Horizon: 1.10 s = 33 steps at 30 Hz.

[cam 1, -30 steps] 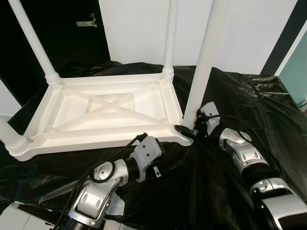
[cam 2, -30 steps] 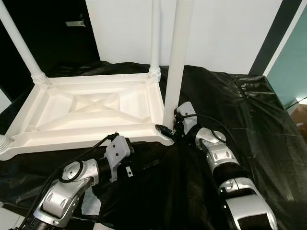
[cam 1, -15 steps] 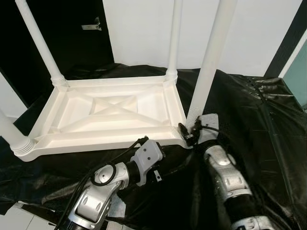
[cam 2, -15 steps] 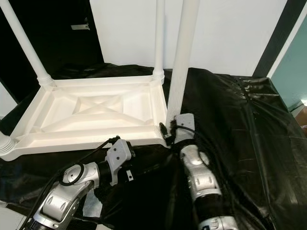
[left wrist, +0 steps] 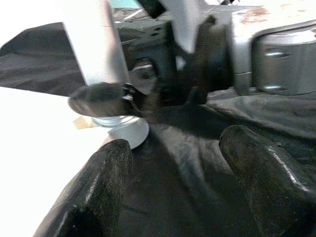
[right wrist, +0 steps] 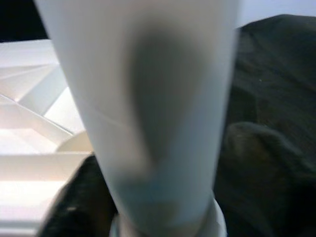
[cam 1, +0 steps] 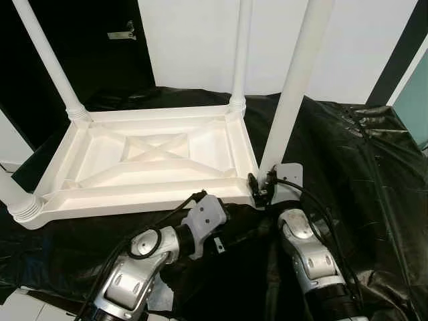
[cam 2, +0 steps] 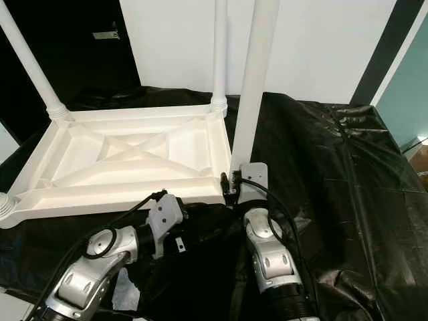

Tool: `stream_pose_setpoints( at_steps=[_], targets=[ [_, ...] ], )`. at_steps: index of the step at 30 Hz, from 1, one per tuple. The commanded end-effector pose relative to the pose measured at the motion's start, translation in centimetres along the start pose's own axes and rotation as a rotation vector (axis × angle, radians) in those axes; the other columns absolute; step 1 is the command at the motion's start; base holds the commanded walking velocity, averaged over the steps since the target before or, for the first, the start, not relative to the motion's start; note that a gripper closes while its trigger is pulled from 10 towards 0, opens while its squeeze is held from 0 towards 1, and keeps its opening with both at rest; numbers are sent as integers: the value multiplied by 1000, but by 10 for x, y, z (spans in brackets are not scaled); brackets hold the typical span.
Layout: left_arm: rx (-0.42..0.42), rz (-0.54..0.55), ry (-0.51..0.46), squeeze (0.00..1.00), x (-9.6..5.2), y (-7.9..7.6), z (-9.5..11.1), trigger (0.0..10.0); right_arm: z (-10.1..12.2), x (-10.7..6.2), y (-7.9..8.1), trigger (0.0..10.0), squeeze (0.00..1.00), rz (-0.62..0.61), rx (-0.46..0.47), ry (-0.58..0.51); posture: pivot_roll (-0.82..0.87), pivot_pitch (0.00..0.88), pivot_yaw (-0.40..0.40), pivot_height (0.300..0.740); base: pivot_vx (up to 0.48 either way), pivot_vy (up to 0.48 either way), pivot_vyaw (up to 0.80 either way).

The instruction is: Building children table

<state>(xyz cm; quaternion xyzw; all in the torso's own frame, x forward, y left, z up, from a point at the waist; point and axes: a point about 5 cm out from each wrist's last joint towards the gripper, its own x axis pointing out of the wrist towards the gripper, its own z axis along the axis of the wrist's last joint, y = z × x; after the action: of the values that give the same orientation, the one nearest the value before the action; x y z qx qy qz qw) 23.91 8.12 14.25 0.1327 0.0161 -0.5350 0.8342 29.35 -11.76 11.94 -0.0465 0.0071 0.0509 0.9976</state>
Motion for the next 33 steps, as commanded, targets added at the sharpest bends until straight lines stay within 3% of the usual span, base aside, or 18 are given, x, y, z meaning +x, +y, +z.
stream_pose_setpoints(
  at_steps=[1, 9, 10, 12, 13, 16, 19, 21, 26, 33],
  targets=[
    [11, 46, 11, 0, -3, 6, -1, 10000, -7, -4, -7, 10000, 1000, -11, -11, 37, -22, 0, -31, 740, 0, 0, 0],
    [37, 152, 64, 0, -14, 26, -6, 10000, -7, -21, -6, 10000, 1000, 86, -28, 6, -20, 0, -30, 740, 0, 0, 0],
    [47, 210, 90, 0, -20, 37, -8, 10000, -8, -30, -9, 10000, 545, 112, -24, -1, -23, 0, -28, 740, 0, 0, 0],
    [55, 250, 107, 0, -25, 45, -10, 10000, -9, -35, -11, 10000, 545, 130, -23, -5, -25, 0, -28, 740, 0, 0, 0],
    [63, 293, 128, 0, -30, 53, -12, 10000, -10, -41, -14, 10000, 0, 141, -24, -5, -27, 0, -26, 740, 0, 0, 0],
    [67, 323, 146, 0, -34, 59, -14, 10000, -11, -44, -16, 10000, 0, 148, -23, -4, -29, 0, -24, 740, 0, 0, 0],
    [103, 378, 224, 0, -46, 72, -23, 10000, -11, -55, -15, 10000, 0, 221, -3, -10, -40, 0, -14, 740, 0, 0, 0],
    [103, 378, 224, 0, -46, 72, -23, 10000, -11, -55, -15, 10000, 0, 221, -3, -10, -40, 0, -14, 740, 0, 0, 0],
    [155, 336, 319, 0, -63, 77, -33, 10000, -11, -63, -12, 10000, 0, 278, -1, -9, -48, 0, -5, 740, 0, 0, 0],
    [152, 305, 386, 0, -77, 84, -40, 10000, -12, -65, -11, 10000, 0, 293, 5, -3, -43, 0, -9, 740, 0, 0, 0]
  ],
)
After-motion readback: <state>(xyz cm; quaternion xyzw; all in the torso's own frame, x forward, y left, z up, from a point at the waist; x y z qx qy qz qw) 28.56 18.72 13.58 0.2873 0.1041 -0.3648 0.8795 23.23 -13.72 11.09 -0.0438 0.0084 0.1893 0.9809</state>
